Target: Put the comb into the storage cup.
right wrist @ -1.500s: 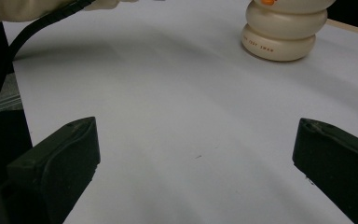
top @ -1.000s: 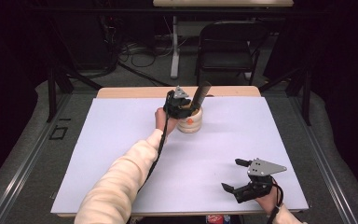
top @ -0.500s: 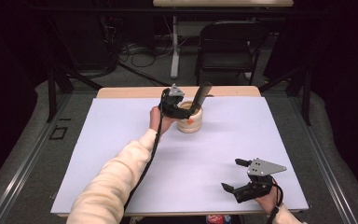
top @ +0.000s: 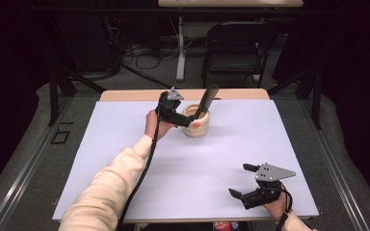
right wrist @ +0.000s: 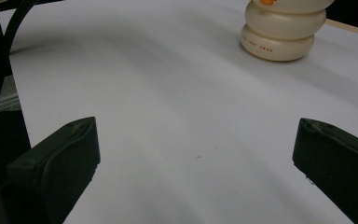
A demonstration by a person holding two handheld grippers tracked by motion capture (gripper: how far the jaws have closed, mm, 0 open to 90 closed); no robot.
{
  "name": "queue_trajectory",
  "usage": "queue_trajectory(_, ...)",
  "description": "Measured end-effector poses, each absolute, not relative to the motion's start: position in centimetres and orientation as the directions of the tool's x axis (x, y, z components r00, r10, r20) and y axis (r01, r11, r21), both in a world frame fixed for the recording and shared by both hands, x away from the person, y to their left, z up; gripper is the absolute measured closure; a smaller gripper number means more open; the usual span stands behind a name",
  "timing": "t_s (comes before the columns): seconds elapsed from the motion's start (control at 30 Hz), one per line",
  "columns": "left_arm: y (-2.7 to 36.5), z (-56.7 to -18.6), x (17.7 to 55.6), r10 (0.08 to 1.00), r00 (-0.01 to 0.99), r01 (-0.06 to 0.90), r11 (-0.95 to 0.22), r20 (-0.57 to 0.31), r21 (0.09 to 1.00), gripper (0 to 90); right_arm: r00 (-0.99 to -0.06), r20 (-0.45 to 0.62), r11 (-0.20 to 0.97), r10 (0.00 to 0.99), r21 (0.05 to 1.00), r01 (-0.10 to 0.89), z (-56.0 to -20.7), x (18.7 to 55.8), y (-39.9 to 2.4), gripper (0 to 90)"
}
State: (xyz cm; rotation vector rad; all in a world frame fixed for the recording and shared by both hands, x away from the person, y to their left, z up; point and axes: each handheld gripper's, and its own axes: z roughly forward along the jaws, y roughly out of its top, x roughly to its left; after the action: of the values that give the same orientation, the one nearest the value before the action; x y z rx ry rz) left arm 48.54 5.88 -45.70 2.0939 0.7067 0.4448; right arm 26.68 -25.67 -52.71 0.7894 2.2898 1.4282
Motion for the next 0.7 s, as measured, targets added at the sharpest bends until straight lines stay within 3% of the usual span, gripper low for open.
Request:
queue_trajectory(0.13,6.4,-45.6,48.0,0.624,0.78,0.334,-0.477,0.045,0.813,0.1,-0.793,0.015,0.343,0.609,0.897,0.28,-52.7,26.6,-25.7,0.1)
queue_trajectory(0.7,9.6,-45.3,44.7,0.613,0.785,0.312,-0.513,0.087,0.8,0.0,-0.791,0.014,0.344,0.611,0.896,0.282,-52.7,26.6,-25.7,0.1)
